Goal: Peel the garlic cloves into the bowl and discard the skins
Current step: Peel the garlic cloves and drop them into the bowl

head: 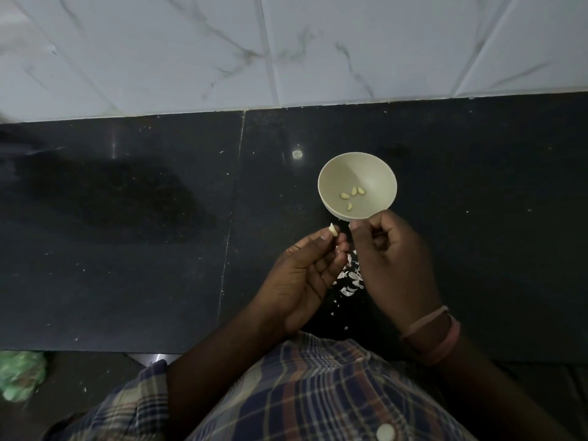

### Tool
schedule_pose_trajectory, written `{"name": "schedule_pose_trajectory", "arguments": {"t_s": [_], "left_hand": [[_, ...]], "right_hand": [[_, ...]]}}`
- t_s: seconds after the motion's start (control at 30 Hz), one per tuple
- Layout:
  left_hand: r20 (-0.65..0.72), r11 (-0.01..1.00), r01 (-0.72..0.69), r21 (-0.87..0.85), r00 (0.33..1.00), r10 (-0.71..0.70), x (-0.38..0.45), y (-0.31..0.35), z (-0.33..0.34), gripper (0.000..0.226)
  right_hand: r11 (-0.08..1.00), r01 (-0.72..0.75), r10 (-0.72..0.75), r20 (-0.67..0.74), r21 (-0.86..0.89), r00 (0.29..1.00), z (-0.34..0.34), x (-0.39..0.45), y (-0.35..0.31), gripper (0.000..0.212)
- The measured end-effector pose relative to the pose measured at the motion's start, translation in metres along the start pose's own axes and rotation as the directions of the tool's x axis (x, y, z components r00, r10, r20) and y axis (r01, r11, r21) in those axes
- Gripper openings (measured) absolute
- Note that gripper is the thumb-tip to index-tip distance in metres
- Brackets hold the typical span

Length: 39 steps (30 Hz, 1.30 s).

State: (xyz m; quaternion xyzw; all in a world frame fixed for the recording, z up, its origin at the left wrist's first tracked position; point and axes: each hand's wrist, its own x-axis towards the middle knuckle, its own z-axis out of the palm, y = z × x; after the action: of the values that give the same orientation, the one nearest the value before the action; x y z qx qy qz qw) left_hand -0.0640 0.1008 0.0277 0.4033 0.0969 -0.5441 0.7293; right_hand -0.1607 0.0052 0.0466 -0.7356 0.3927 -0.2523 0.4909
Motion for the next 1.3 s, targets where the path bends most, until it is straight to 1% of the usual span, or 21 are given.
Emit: {"name": "schedule_pose_trajectory", "arguments": {"t_s": [0.03,0.07,0.1,0.13,0.17,0.23,0.3,0.4,0.53,0.67,0.73,0.8,0.87,1.0,1.17,1.3], "left_hand": [[-0.003,1.000,-0.004,0.002,1.000,0.004,0.000,0.000,0.000,0.017],[-0.005,1.000,-0.011,0.005,1.000,0.011,0.001,-0.001,-0.001,0.018],[-0.009,1.000,-0.021,0.014,1.000,0.021,0.001,-0.001,-0.002,0.019],[-0.013,0.999,-0.031,0.026,0.999,0.032,0.001,-0.002,-0.003,0.022],[-0.017,0.998,-0.044,0.038,0.999,0.044,0.001,-0.003,-0.004,0.027],[-0.017,0.995,-0.078,0.067,0.997,0.080,0.001,-0.005,-0.006,0.038],[-0.005,0.987,-0.127,0.099,0.992,0.128,0.002,-0.007,-0.006,0.043],[-0.006,0.971,-0.181,0.157,0.983,0.185,0.001,-0.007,-0.006,0.039],[-0.014,0.950,-0.211,0.232,0.975,0.220,-0.001,-0.006,-0.003,0.025],[-0.011,0.941,-0.213,0.264,0.975,0.224,-0.003,-0.002,0.000,0.020],[-0.018,0.946,-0.201,0.252,0.977,0.213,-0.003,-0.001,0.000,0.019],[-0.028,0.958,-0.180,0.222,0.981,0.191,-0.003,0.000,-0.001,0.022],[-0.037,0.969,-0.159,0.188,0.985,0.168,-0.002,0.001,-0.002,0.025],[-0.018,0.978,-0.130,0.164,0.991,0.134,-0.004,0.003,-0.001,0.017],[-0.017,0.978,-0.118,0.174,0.992,0.123,-0.004,0.004,0.001,0.016],[-0.028,0.981,-0.093,0.172,0.995,0.100,-0.004,0.004,0.000,0.017]], "right_hand": [[1.000,0.006,-0.006,0.005,0.003,1.000,0.000,0.000,0.000,0.017],[0.999,0.006,-0.007,0.027,0.038,1.000,0.001,-0.001,-0.001,0.009],[0.998,0.008,-0.010,0.037,0.062,0.999,0.002,-0.003,-0.002,0.007],[0.997,0.017,-0.020,0.037,0.075,0.999,0.003,-0.004,-0.002,0.014],[0.997,0.037,-0.039,0.034,0.063,0.999,0.004,-0.005,-0.002,0.016],[0.996,0.091,-0.091,0.028,0.015,0.995,0.005,-0.006,-0.002,0.012],[0.989,0.138,-0.137,0.032,-0.051,0.990,0.005,-0.007,-0.001,0.010],[0.977,0.189,-0.187,0.025,-0.096,0.982,0.004,-0.005,0.001,0.008],[0.974,0.194,-0.193,0.015,-0.122,0.981,0.004,-0.003,0.003,0.005],[0.957,0.238,-0.233,0.048,-0.167,0.971,0.003,-0.002,0.005,0.002],[0.946,0.261,-0.252,0.070,-0.191,0.965,0.002,-0.001,0.005,0.002],[0.938,0.281,-0.268,0.087,-0.205,0.959,0.002,-0.001,0.004,0.003],[0.944,0.280,-0.266,0.098,-0.176,0.959,0.000,0.000,0.003,0.003],[0.947,0.297,-0.282,0.125,-0.123,0.951,-0.004,0.001,0.000,0.006],[0.943,0.306,-0.289,0.133,-0.132,0.948,-0.003,0.002,-0.001,0.007],[0.954,0.280,-0.263,0.145,-0.108,0.954,-0.004,0.002,0.001,0.008]]}}
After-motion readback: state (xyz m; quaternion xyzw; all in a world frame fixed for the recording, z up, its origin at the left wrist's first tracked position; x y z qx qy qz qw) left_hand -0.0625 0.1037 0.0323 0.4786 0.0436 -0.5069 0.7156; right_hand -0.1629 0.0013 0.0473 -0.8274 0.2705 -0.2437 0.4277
